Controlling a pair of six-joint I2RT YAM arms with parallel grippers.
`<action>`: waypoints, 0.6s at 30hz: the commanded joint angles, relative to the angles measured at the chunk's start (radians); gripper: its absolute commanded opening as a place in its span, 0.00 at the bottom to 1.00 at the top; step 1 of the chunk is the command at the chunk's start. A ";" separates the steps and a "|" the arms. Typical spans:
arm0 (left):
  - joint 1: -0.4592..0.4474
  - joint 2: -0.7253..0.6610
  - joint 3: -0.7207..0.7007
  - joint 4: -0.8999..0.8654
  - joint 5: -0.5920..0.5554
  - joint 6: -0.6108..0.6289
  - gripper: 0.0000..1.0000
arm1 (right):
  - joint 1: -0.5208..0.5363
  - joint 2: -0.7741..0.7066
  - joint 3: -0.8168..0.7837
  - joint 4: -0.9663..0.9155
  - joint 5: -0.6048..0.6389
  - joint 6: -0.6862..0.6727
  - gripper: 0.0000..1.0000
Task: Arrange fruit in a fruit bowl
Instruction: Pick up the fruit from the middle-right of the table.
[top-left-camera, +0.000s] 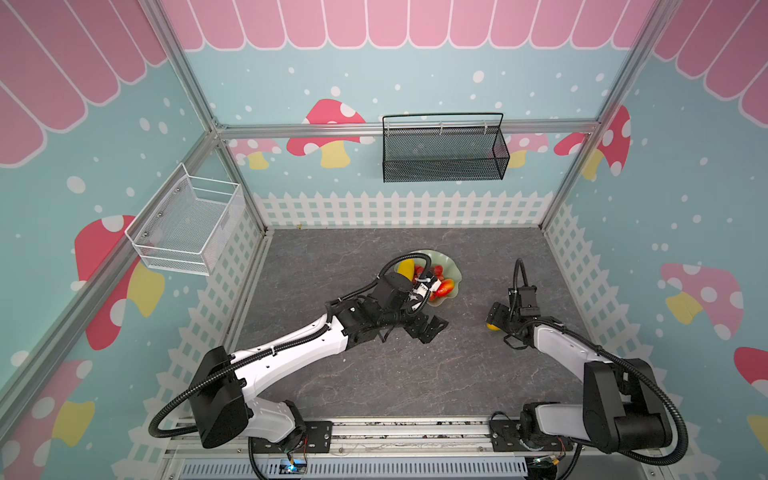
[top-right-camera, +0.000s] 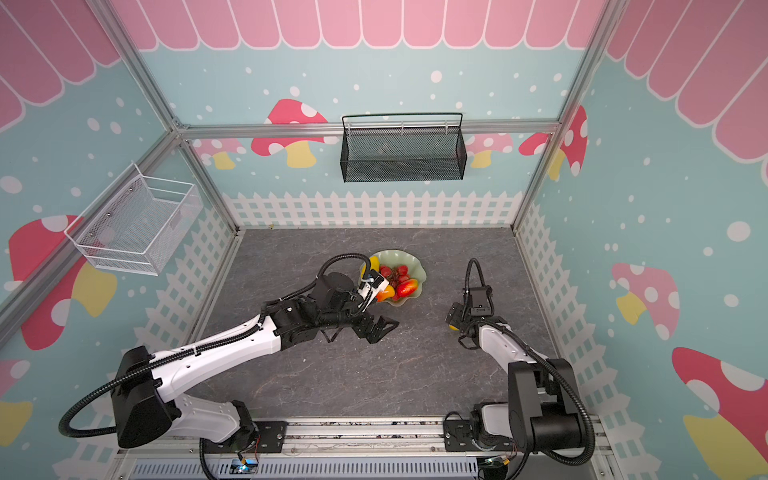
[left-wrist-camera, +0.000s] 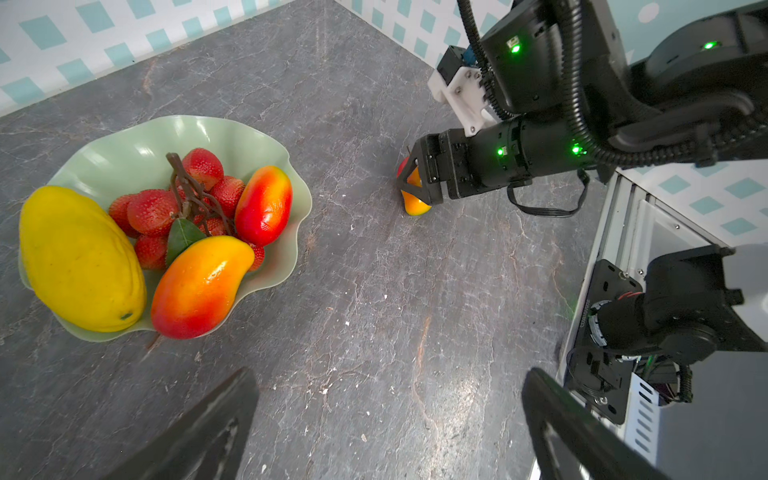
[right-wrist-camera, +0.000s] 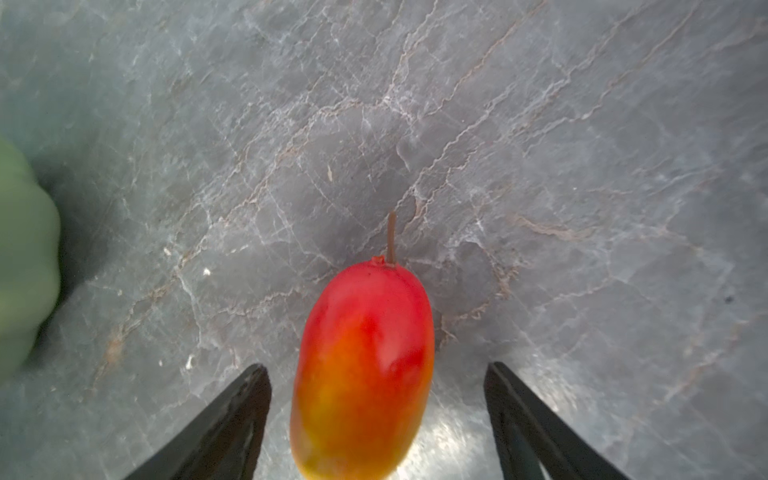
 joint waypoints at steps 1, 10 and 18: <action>0.003 -0.013 -0.016 0.036 0.004 -0.018 0.99 | -0.004 0.046 0.023 0.026 -0.013 -0.004 0.77; 0.003 -0.018 -0.019 0.054 -0.029 -0.029 0.99 | -0.004 0.063 0.031 0.029 -0.022 -0.027 0.45; 0.141 -0.045 -0.013 0.027 -0.018 -0.160 0.99 | -0.001 0.056 0.168 0.099 -0.220 -0.284 0.35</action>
